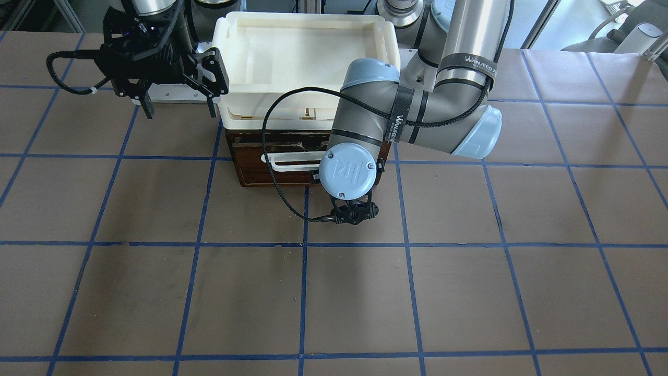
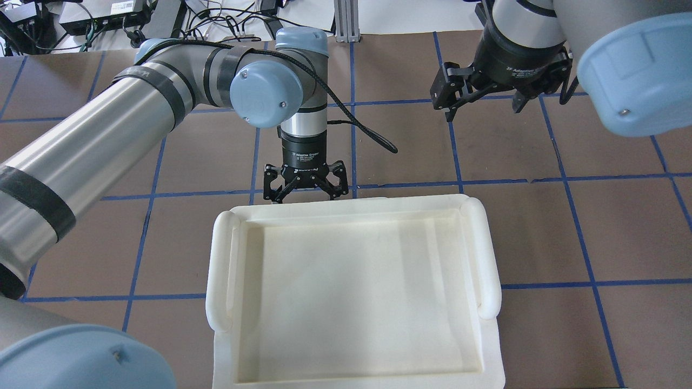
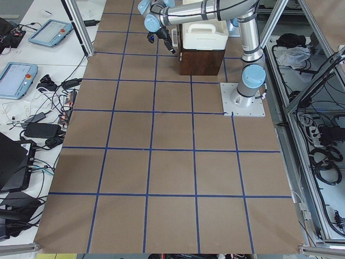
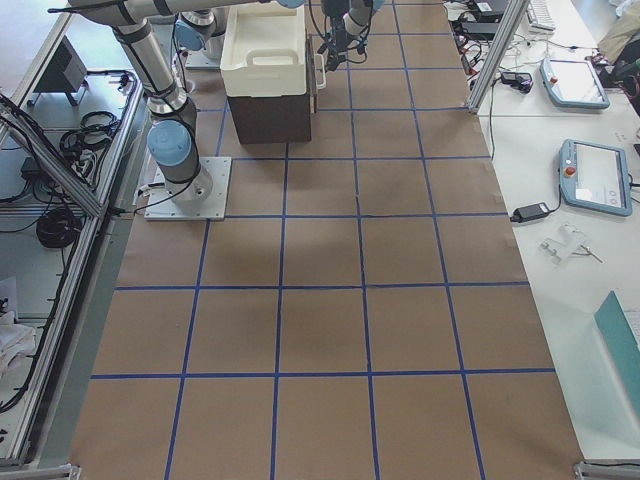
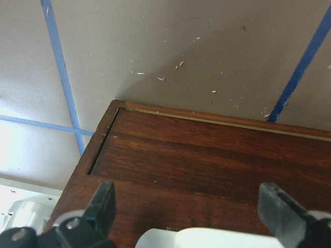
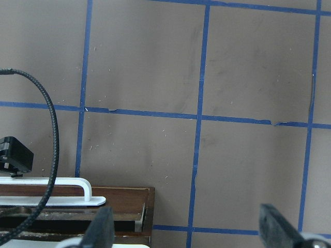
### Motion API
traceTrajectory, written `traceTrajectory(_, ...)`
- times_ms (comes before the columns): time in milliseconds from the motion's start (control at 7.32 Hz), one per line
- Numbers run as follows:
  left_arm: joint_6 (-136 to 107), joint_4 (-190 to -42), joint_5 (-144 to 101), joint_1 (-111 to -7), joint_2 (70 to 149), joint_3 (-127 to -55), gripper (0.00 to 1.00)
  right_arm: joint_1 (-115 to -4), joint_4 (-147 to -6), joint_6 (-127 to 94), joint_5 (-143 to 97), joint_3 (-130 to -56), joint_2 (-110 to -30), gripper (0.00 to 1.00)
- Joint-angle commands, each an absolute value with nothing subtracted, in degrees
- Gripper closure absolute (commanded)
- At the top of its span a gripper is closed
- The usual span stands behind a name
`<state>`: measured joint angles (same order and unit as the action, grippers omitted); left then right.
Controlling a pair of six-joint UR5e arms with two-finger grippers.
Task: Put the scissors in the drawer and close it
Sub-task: 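Press the left gripper against the drawer front to seat it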
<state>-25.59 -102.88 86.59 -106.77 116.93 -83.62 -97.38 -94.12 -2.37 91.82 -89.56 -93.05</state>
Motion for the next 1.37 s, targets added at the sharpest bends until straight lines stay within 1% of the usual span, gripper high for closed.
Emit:
traceTrajectory(0, -26.63, -103.53, 86.75, -107.14, 116.63, -83.67, 0.0, -97.38, -94.04, -2.37, 91.93, -89.56, -93.08, 0.0)
traceTrajectory(1230, -26.63, -104.94, 86.92, -108.11, 115.32, -83.85, 0.0, -97.38, -94.13, -2.37, 92.02, -89.56, -93.08, 0.0)
